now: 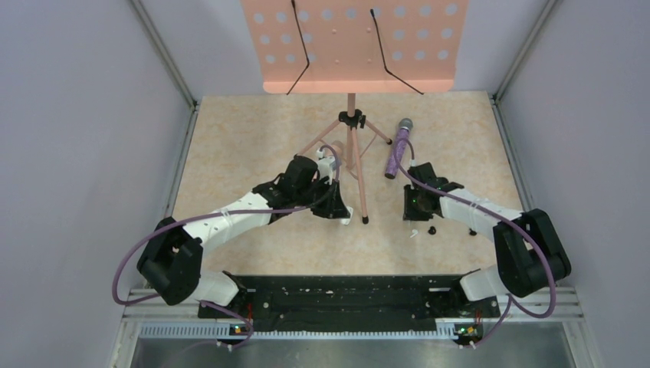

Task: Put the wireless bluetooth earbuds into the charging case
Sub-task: Pick up the right earbud from the center of the board.

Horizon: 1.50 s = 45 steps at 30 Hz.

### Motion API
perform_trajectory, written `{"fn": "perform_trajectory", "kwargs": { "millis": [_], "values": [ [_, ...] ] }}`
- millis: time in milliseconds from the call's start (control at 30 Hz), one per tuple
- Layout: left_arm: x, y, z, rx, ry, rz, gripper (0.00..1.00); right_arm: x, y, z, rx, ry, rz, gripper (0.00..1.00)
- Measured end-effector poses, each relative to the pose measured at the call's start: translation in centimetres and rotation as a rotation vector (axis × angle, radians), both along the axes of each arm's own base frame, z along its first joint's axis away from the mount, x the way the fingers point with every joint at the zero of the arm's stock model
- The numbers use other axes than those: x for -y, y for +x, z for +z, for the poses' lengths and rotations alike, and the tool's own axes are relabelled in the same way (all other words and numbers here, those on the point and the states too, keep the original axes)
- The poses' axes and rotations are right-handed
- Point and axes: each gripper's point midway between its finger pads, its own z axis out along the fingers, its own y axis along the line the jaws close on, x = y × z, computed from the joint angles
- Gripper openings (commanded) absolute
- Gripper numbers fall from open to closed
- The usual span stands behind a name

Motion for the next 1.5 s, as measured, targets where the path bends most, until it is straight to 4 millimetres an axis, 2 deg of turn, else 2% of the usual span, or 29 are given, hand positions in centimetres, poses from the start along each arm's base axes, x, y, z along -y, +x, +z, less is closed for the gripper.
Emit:
{"fn": "perform_trajectory", "kwargs": {
  "millis": [233, 700, 867, 1067, 1233, 1367, 1500],
  "values": [
    [0.0, 0.0, 0.0, 0.003, 0.001, -0.002, 0.0, 0.0, 0.1, 0.0, 0.003, -0.024, 0.001, 0.32],
    [-0.1, 0.0, -0.1, 0.007, 0.006, -0.007, 0.0, 0.0, 0.4, -0.1, -0.002, -0.138, 0.045, 0.28],
    [-0.1, 0.0, -0.1, 0.008, 0.007, -0.008, 0.0, 0.1, 0.3, -0.1, -0.008, -0.15, 0.048, 0.22],
    [-0.1, 0.0, -0.1, 0.009, 0.007, -0.009, 0.0, 0.2, 0.3, 0.0, -0.009, -0.158, 0.047, 0.04],
    [-0.1, -0.2, -0.1, 0.009, 0.006, -0.021, 0.0, 0.2, 0.3, 0.1, -0.006, -0.157, 0.046, 0.01],
    [-0.1, -1.0, -0.2, -0.003, 0.002, -0.068, 0.0, 0.0, 0.5, 1.6, 0.038, -0.134, 0.044, 0.0],
    [0.0, -1.8, 0.3, -0.019, -0.003, -0.116, 0.0, -0.3, 1.0, 4.8, 0.15, -0.076, 0.038, 0.0]
  ]
}}
